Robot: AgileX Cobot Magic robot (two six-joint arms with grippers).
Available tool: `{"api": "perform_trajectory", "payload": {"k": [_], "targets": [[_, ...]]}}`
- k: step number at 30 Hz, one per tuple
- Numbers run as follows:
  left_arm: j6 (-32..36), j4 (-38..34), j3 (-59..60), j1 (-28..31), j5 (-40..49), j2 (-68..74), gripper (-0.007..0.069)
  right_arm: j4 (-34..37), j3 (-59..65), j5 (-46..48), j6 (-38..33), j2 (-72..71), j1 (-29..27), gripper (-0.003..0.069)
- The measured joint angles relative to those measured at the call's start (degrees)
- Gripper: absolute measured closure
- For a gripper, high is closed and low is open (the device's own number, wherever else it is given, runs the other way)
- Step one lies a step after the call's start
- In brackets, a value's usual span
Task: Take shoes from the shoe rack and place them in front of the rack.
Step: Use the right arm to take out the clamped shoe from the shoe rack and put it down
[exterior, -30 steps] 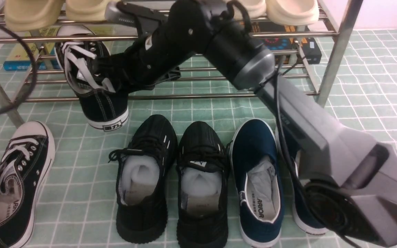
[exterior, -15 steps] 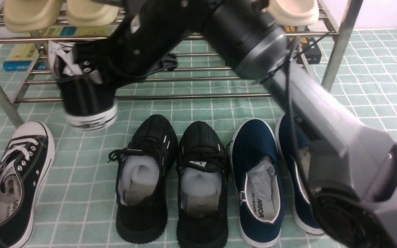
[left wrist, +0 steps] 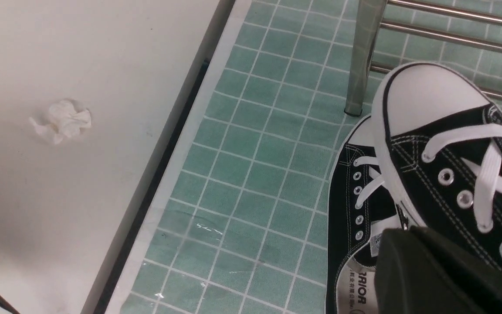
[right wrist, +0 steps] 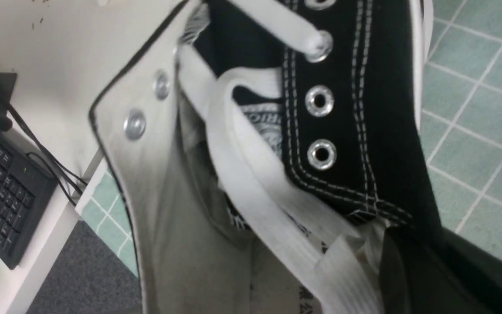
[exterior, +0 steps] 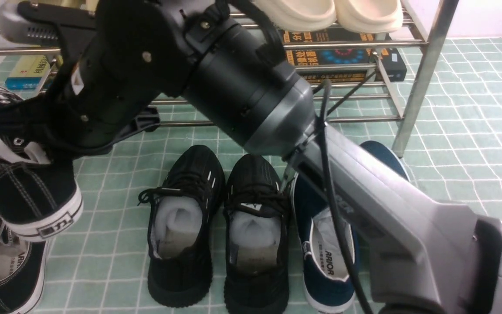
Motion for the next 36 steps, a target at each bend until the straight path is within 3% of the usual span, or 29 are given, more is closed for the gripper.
{"api": "perform_trajectory", "payload": {"k": [10, 19, 24, 28, 31, 36], "targets": [[0.55, 1.58, -0.04, 0.00, 0.00, -1.92, 0.0612, 0.88, 0.00, -0.05, -0.53, 0.00, 0.63, 0.0627], [0.55, 1.97, -0.04, 0.00, 0.00, -2.26, 0.0612, 4.62, 0.30, 0.01, -7.05, -1.93, 0.88, 0.0627], [0.55, 2.11, -0.04, 0.00, 0.00, -2.26, 0.0610, 4.11, 11.18, -0.05, -10.99, -10.56, -0.08, 0.0627], [0.55, 2.11, -0.04, 0.00, 0.00, -2.26, 0.0610, -1.64, 28.27, -0.04, -11.22, -21.53, -0.19, 0.0627], [0.55, 2.11, -0.04, 0.00, 0.00, -2.26, 0.0608, -8.33, 43.69, -0.04, -5.55, -31.83, -0.19, 0.0627], [-0.21, 2.11, -0.04, 0.00, 0.00, -2.26, 0.0608, -13.73, 56.86, -2.80, 7.93, -38.87, -0.19, 0.0627]]}}
